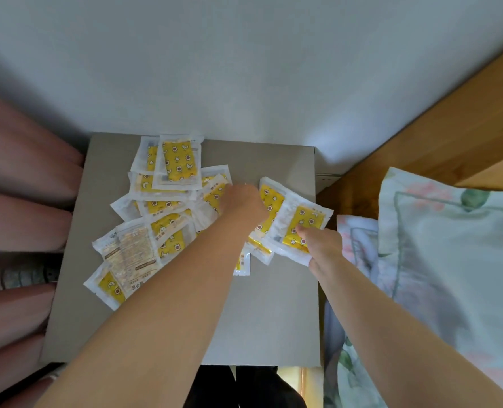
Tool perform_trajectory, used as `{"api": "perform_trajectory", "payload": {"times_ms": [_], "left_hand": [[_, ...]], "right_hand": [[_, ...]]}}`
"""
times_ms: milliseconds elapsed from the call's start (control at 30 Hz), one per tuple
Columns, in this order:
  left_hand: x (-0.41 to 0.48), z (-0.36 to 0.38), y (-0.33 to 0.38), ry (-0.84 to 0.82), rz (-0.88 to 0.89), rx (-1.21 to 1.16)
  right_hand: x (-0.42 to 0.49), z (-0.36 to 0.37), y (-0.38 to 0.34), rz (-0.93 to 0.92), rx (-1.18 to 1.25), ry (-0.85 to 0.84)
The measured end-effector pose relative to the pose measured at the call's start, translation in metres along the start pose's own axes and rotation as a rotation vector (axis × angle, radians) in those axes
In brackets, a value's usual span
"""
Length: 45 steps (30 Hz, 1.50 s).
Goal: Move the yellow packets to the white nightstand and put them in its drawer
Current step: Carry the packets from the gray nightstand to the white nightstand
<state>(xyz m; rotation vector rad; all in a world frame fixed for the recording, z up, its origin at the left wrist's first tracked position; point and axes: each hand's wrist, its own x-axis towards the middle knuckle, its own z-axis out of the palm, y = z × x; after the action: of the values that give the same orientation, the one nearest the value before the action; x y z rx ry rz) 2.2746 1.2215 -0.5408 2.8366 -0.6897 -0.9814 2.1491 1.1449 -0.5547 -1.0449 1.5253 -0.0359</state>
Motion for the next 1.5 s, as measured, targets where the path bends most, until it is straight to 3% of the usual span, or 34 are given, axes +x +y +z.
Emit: {"api": "perform_trajectory", "payload": {"times_ms": [200, 400, 700, 1033, 1200, 1333, 1500], "left_hand": [[-0.013, 0.007, -0.005, 0.019, 0.059, -0.360], [-0.036, 0.014, -0.024, 0.039, -0.059, -0.847], [-0.113, 0.020, -0.050, 0.164, -0.147, -1.076], [-0.239, 0.035, -0.094, 0.015, -0.111, -1.179], [-0.318, 0.062, -0.111, -0.135, -0.044, -1.089], [-0.402, 0.106, -0.113, -0.369, 0.026, -0.923], [-0.448, 0.143, -0.113, -0.480, 0.076, -0.816]], "right_hand": [[0.000, -0.004, 0.000, -0.015, -0.081, -0.025], [-0.008, -0.007, 0.001, 0.021, -0.052, -0.128], [-0.060, -0.037, 0.007, -0.054, -0.182, -0.145], [-0.194, -0.093, 0.095, -0.066, -0.090, -0.050], [-0.270, -0.129, 0.186, 0.002, 0.033, 0.048], [-0.331, -0.176, 0.281, 0.127, 0.210, 0.145], [-0.364, -0.199, 0.345, 0.216, 0.325, 0.193]]}}
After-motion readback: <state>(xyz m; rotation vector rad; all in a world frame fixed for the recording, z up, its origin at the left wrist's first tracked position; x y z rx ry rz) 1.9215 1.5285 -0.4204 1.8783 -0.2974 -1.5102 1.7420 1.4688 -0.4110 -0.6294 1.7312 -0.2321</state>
